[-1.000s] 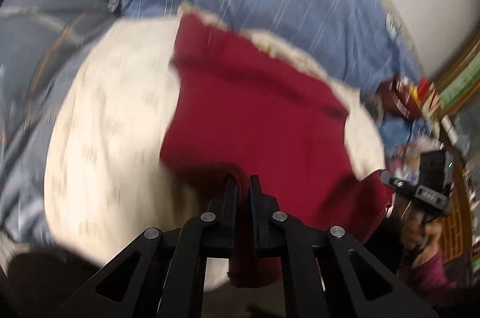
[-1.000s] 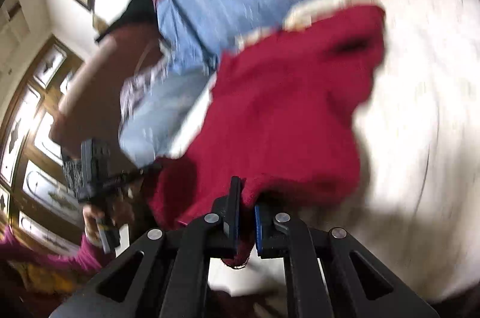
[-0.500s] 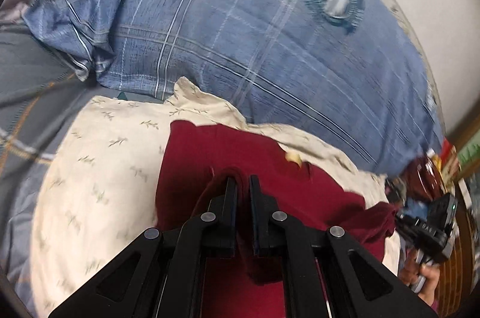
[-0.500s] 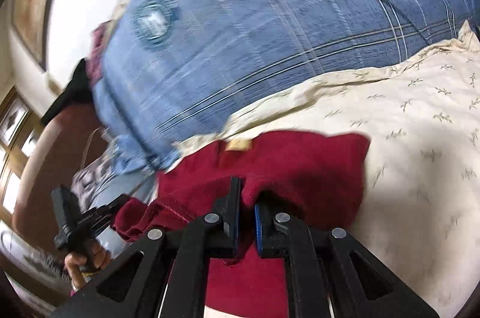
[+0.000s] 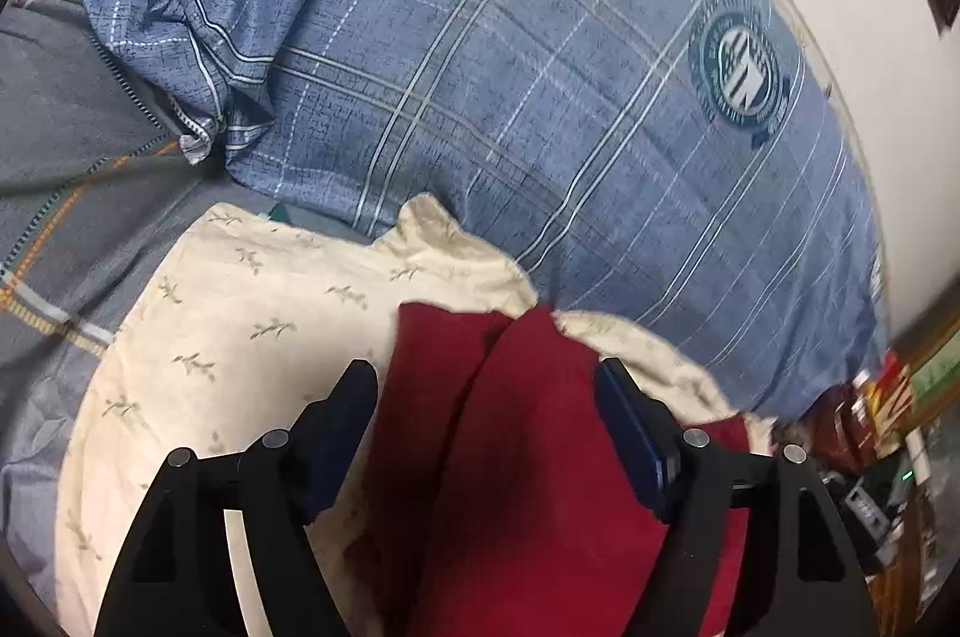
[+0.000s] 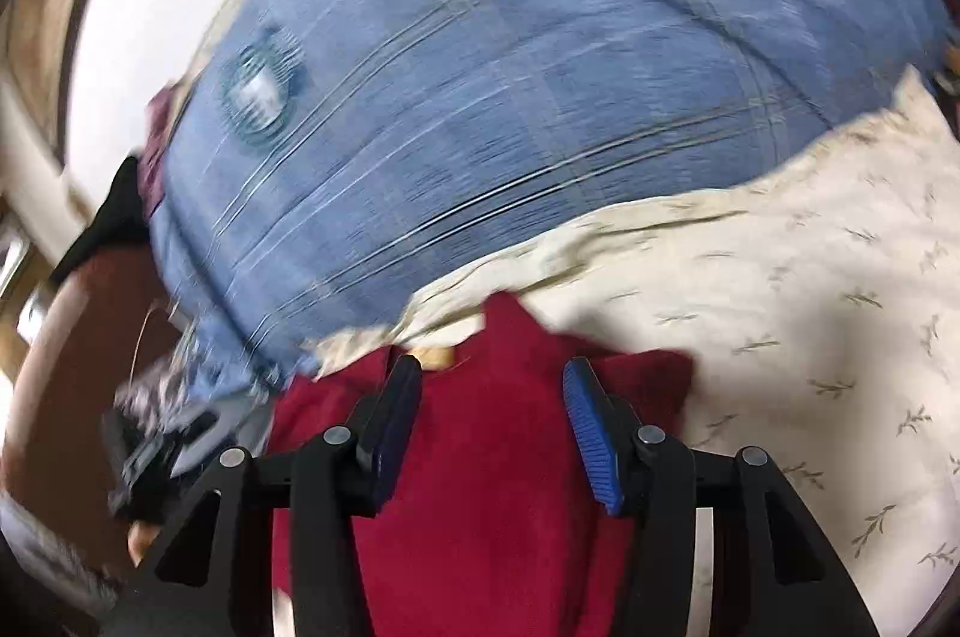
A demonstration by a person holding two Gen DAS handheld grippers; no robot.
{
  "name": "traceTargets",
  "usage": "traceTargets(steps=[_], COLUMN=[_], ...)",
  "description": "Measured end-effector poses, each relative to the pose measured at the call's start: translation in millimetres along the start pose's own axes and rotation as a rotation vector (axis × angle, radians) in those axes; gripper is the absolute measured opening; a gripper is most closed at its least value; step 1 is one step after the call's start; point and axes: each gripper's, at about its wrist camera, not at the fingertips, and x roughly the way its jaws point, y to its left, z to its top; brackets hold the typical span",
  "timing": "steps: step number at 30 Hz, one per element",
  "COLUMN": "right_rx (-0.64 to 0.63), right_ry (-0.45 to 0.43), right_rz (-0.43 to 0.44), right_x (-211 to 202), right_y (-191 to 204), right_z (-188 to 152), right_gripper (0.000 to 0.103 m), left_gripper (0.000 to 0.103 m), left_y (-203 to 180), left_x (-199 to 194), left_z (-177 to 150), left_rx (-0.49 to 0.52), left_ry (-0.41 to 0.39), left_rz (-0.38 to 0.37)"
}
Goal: Fold small clothes
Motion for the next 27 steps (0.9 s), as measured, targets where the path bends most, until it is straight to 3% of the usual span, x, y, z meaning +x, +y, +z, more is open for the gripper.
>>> traceTargets(steps=[3, 7, 10, 12, 15, 18, 20, 27], right_rx=[-0.076, 0.01, -0.032, -0.062, -0.133, -0.14, -0.128, -0.229], right_ry=[0.072, 0.179, 0.16, 0.134, 0.166, 0.235, 0.281, 0.438], right_rz=[-0.134, -0.269, -0.308, -0.275, -0.133, 0.033, 0.094, 0.015], right_x=[33, 95, 90, 81, 90, 125, 153, 242], right_y=[14, -20, -3, 22, 75, 127, 156, 220], right_z=[0, -3, 2, 3, 2, 1, 0, -28], right_gripper=[0.047, 0.044, 0.047, 0.049, 0.052, 0.058, 0.06, 0.06], left_gripper=[0.074, 0.074, 0.073, 0.073, 0.073, 0.073, 0.073, 0.073], left_y=[-4, -4, -6, -2, -3, -5, -4, 11], left_x=[5, 17, 16, 19, 21, 12, 0, -18], left_z=[-10, -20, -26, -26, -24, -26, -29, -27], left_rx=[0.061, 0.122, 0.17, 0.168, 0.156, 0.177, 0.198, 0.183], left_ry=[0.042, 0.087, 0.099, 0.112, 0.128, 0.112, 0.107, 0.123], left_rz=[0.049, 0.136, 0.219, 0.248, 0.227, 0.227, 0.238, 0.255])
